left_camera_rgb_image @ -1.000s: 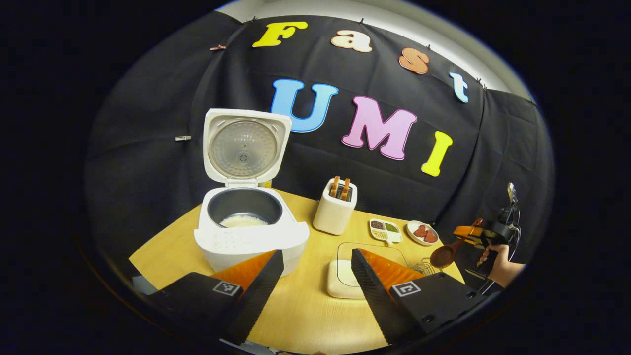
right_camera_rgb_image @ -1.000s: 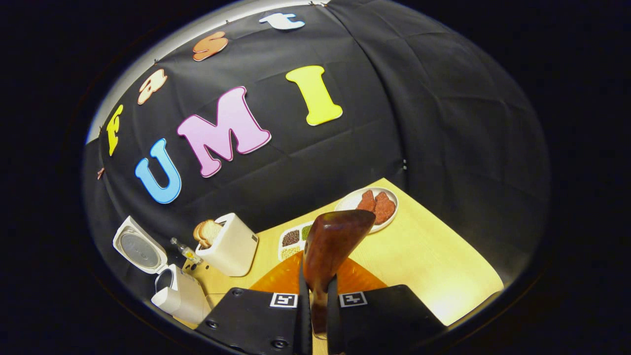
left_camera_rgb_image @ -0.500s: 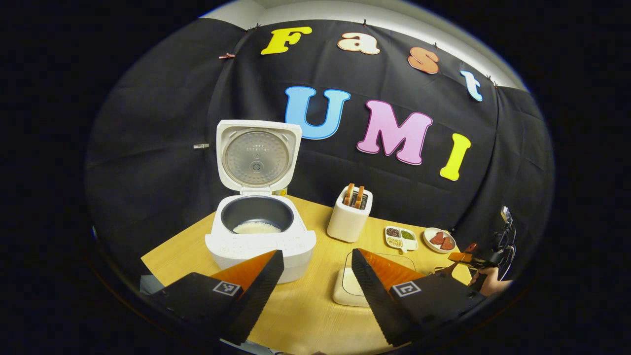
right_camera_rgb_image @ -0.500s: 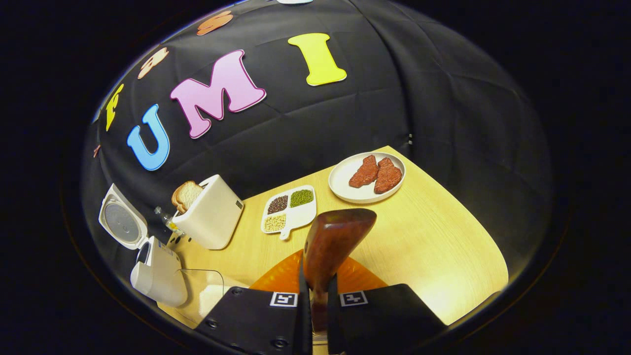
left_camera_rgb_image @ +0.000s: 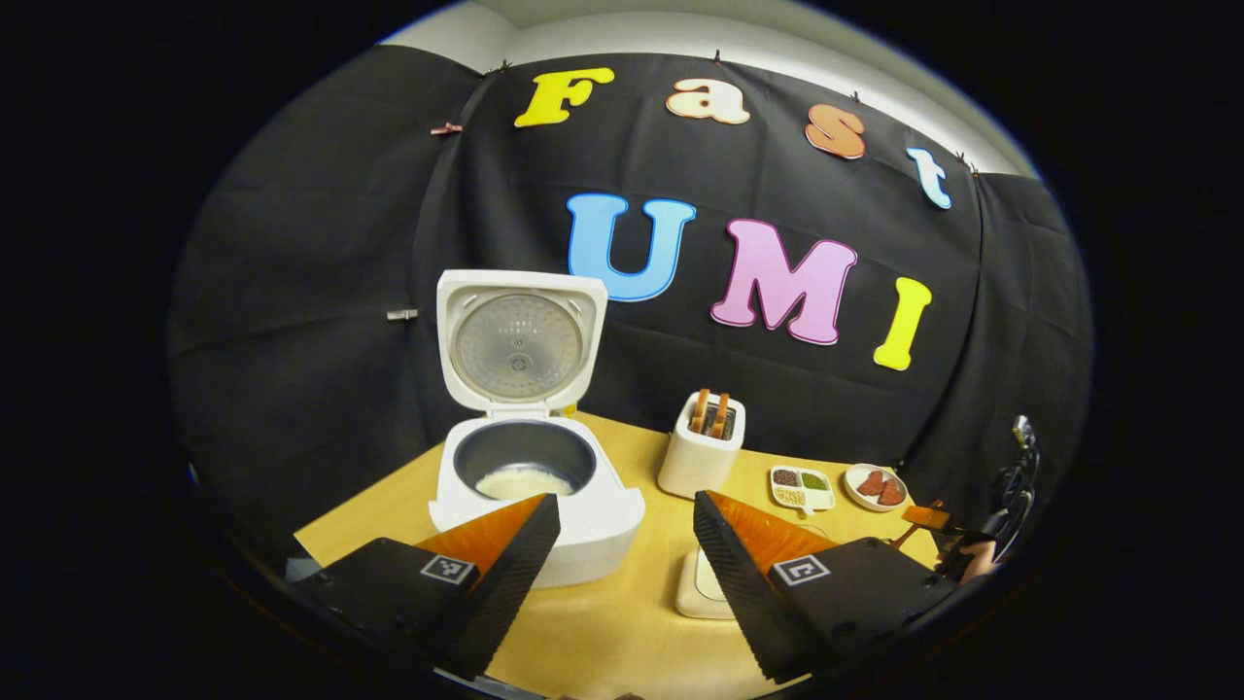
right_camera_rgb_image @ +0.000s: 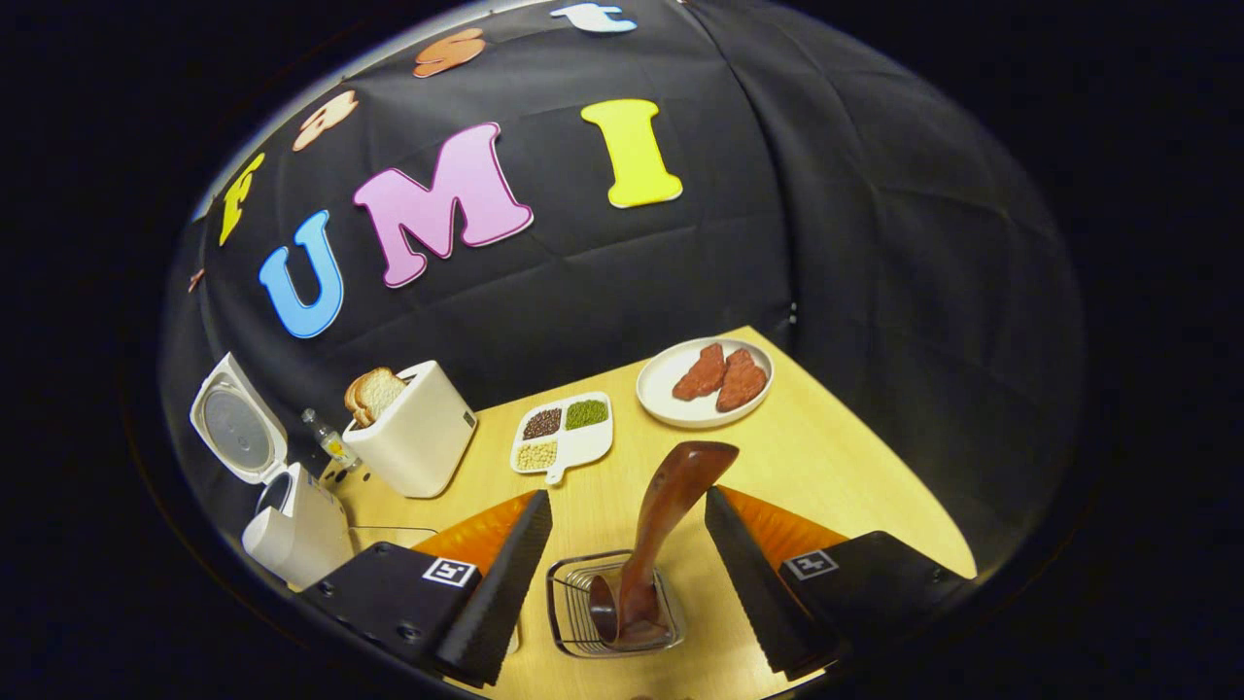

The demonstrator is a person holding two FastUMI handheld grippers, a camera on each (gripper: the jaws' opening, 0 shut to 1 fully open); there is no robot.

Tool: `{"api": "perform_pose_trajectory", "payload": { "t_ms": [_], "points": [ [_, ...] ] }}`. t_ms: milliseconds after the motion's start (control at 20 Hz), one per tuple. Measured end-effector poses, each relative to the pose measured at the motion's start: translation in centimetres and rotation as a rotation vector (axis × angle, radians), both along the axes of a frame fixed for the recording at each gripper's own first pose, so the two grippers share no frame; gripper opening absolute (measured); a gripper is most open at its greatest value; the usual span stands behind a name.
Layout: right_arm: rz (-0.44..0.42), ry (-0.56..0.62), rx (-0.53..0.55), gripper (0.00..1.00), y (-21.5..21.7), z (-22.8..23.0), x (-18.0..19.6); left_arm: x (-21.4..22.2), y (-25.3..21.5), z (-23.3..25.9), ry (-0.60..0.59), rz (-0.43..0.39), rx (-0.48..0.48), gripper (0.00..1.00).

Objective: Close the left gripper, press the button to open the rice cooker; take a wooden spoon from the chopstick holder with the right hand, scoop a spoonful of rice and pour it into the rice cooker, then put the wooden spoon back into the chopstick holder.

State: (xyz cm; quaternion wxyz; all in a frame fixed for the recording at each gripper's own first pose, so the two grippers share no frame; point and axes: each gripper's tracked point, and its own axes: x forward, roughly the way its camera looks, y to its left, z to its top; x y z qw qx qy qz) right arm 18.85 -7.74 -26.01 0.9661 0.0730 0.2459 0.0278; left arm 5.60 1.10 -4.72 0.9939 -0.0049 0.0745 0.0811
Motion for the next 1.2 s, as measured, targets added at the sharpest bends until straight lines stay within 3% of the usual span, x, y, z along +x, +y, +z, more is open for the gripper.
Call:
{"api": "perform_pose_trajectory", "payload": {
  "t_ms": [200,450,650,900,1200],
  "points": [
    [0.023,-0.099,-0.098,0.98,-0.3,3.9,-2.6,1.8,2.4,3.7,-0.049,0.003,0.071,0.96],
    [0.028,-0.154,-0.119,0.98,-0.1,7.4,-5.2,4.2,6.0,9.1,-0.098,0.061,0.129,0.95],
    [0.018,-0.199,-0.128,0.98,-0.2,10.1,-6.5,6.3,7.1,13.8,-0.149,0.051,0.177,0.95],
    [0.016,-0.228,-0.158,0.98,-0.3,11.6,-7.7,9.1,7.2,19.2,-0.204,0.010,0.090,0.95],
    [0.018,-0.243,-0.173,0.98,0.3,12.8,-9.2,13.7,12.4,23.2,-0.203,0.093,0.056,0.94]
  ]
}}
